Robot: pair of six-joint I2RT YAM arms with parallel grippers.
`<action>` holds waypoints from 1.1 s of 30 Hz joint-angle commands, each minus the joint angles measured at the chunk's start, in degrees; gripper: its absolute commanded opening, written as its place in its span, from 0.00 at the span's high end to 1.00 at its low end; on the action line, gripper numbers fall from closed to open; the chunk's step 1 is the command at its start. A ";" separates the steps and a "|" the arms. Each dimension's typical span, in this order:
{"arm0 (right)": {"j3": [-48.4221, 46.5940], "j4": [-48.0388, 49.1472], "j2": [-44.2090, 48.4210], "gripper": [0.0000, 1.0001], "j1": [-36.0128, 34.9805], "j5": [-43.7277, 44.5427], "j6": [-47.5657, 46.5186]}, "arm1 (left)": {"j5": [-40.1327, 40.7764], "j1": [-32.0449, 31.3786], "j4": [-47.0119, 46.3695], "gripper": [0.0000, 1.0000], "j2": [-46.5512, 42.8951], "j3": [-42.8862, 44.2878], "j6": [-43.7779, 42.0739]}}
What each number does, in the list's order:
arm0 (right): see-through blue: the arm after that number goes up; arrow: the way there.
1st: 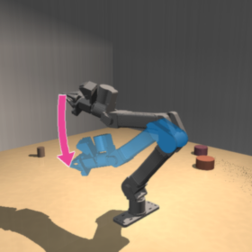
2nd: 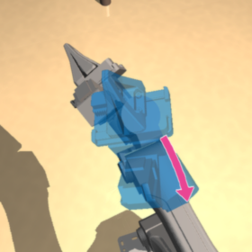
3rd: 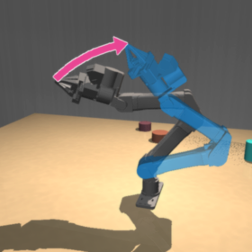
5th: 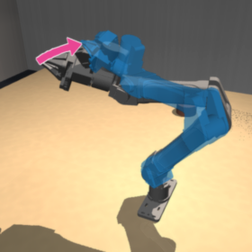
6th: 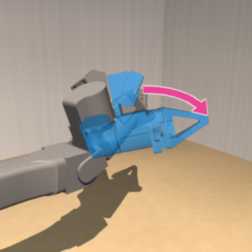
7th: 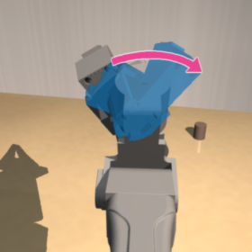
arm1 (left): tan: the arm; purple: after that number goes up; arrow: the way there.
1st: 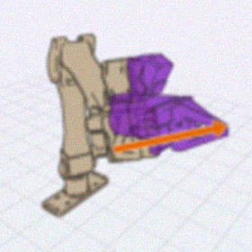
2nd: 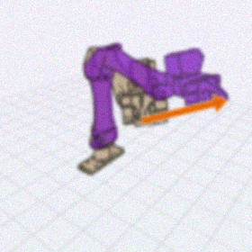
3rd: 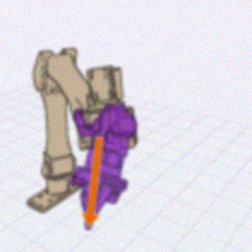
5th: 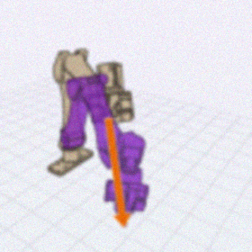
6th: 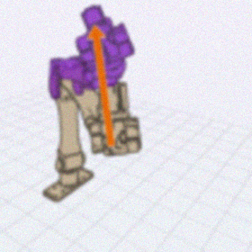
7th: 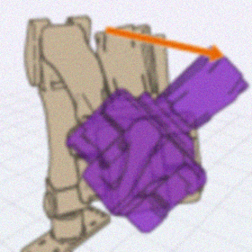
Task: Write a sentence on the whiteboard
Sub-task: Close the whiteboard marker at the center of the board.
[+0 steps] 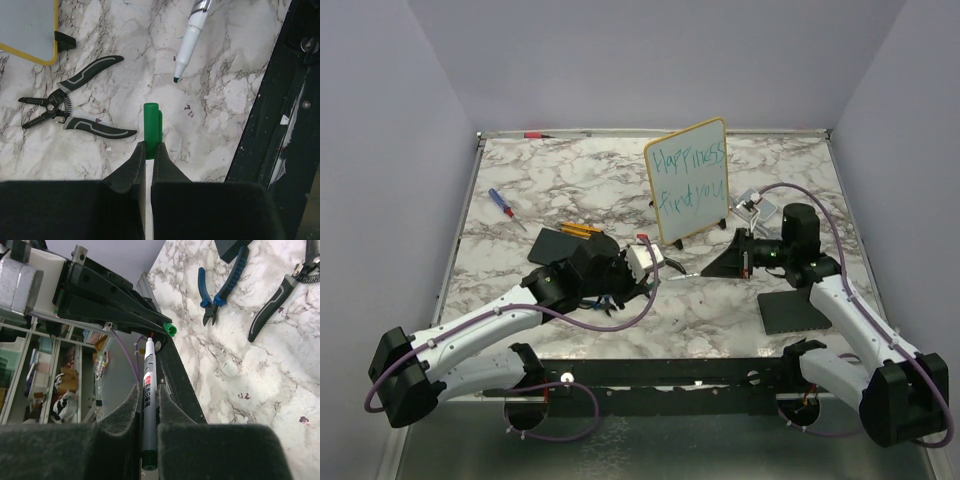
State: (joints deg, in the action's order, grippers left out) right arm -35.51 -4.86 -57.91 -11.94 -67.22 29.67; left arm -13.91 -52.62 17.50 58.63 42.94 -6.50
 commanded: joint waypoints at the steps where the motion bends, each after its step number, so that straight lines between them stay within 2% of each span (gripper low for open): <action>1: -1.29 -3.67 -0.60 0.99 -1.14 0.12 -2.73 | -4.00 -0.12 -0.19 1.00 -0.95 0.31 -0.10; 33: -3.04 -8.72 -3.42 0.99 -3.33 4.54 -6.38 | -7.84 -0.13 -0.18 1.00 -0.30 0.74 0.05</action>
State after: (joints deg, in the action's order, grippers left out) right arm -36.49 -12.56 -60.88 -14.70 -63.57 23.94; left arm -19.38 -52.62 17.45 58.35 42.94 -6.48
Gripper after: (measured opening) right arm 0.085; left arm 0.021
